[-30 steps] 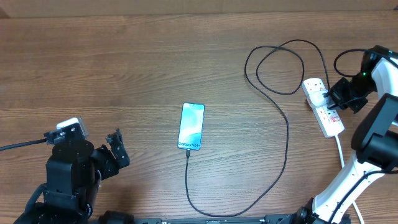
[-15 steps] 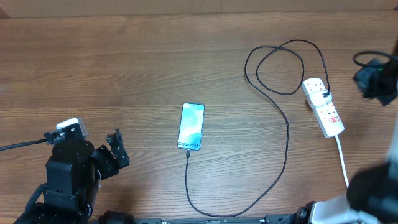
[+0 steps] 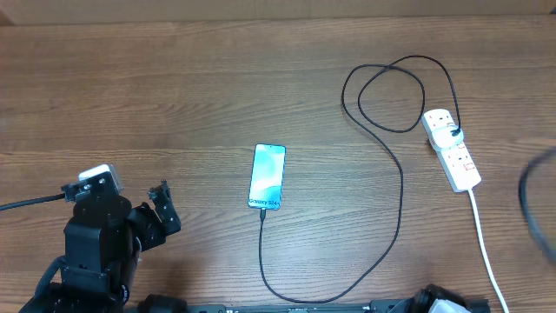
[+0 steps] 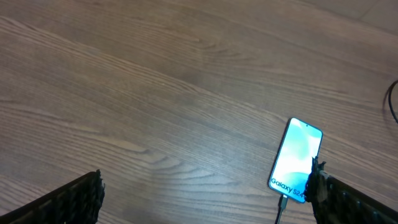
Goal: Plug charger to phone and switch on socket
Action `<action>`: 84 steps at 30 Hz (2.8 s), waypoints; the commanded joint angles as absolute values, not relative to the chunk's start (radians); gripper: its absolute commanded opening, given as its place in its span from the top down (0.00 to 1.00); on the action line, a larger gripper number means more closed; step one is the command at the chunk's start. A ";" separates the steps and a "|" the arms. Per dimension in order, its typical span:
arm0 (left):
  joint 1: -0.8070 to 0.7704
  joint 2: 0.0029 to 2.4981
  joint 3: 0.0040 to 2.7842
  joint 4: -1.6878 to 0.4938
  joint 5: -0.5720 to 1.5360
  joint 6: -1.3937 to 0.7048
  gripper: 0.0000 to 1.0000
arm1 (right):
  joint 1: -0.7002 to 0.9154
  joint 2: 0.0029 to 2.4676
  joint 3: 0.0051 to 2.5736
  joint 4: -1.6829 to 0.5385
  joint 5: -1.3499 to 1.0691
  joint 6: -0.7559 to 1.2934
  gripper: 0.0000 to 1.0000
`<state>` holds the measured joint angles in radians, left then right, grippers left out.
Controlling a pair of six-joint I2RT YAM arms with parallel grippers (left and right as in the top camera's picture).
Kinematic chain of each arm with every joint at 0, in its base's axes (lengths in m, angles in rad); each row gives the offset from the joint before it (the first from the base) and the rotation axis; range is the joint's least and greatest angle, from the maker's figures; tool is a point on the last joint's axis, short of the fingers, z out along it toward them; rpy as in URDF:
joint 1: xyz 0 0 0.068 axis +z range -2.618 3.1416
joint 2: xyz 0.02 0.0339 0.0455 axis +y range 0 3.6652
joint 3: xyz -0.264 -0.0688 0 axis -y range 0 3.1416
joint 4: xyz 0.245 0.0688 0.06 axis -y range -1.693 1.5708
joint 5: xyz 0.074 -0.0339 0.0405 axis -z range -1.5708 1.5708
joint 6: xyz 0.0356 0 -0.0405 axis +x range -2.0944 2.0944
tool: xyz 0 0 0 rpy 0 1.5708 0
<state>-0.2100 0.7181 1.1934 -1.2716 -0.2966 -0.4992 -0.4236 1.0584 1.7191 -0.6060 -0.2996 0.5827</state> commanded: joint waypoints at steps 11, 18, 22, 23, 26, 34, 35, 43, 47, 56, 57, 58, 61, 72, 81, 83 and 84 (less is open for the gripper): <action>-0.098 0.403 1.194 -1.272 -0.315 -0.513 0.00 | -0.421 0.918 1.723 -0.658 -0.343 0.441 0.87; -0.097 0.218 1.194 -1.275 -0.315 -0.513 0.00 | -0.335 0.805 1.655 -0.794 -0.343 0.395 0.93; -0.088 0.159 1.194 -1.315 -0.315 -0.513 0.00 | -0.285 0.682 1.564 -0.796 -0.343 0.395 0.93; -0.082 0.147 1.194 -1.334 -0.315 -0.513 0.00 | -0.280 0.651 1.543 -0.796 -0.343 0.395 0.93; -0.054 0.124 1.194 -1.404 -0.315 -0.513 0.00 | -0.265 0.563 1.491 -0.802 -0.343 0.395 0.94; -0.015 0.041 1.193 -1.454 -0.315 -0.521 0.00 | -0.184 0.479 1.478 -0.828 -0.343 0.395 0.93; -0.014 0.025 1.193 -1.454 -0.315 -0.521 0.00 | -0.184 0.469 1.478 -0.833 -0.343 0.395 0.93; -0.012 0.004 1.202 -1.462 -0.317 -0.521 0.01 | -0.184 0.378 1.478 -0.884 -0.343 0.394 0.93; -0.012 0.004 1.201 -1.463 -0.317 -0.521 0.00 | -0.184 0.327 1.478 -0.899 -0.343 0.395 0.93; -0.012 0.004 1.201 -1.469 -0.317 -0.521 0.00 | -0.151 0.208 1.479 -0.896 -0.347 0.395 0.89; -0.012 0.004 1.201 -1.469 -0.317 -0.521 0.00 | -0.143 0.191 1.480 -0.897 -0.347 0.395 0.89; -0.012 0.004 1.201 -1.470 -0.317 -0.521 0.00 | -0.136 0.174 1.480 -0.899 -0.347 0.395 0.88; -0.012 0.004 1.201 -1.470 -0.317 -0.521 0.01 | -0.106 0.120 1.481 -0.904 -0.346 0.394 0.86; -0.012 0.004 1.201 -1.470 -0.317 -0.521 0.00 | -0.065 0.006 1.539 -0.919 -0.338 0.384 0.81; -0.012 0.004 1.201 -1.470 -0.317 -0.521 0.01 | -0.052 0.005 1.628 -0.949 -0.335 0.384 0.44; -0.012 0.004 1.201 -1.470 -0.317 -0.521 0.01 | -0.041 0.005 1.636 -0.935 -0.333 0.384 0.26; -0.012 0.004 1.201 -1.470 -0.317 -0.521 0.00 | -0.037 0.005 1.636 -0.916 -0.331 0.384 0.16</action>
<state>-0.0235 0.0158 1.1938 -1.4708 -0.3035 -0.5034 -0.0578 0.0154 1.6253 -0.9394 -0.3405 0.3794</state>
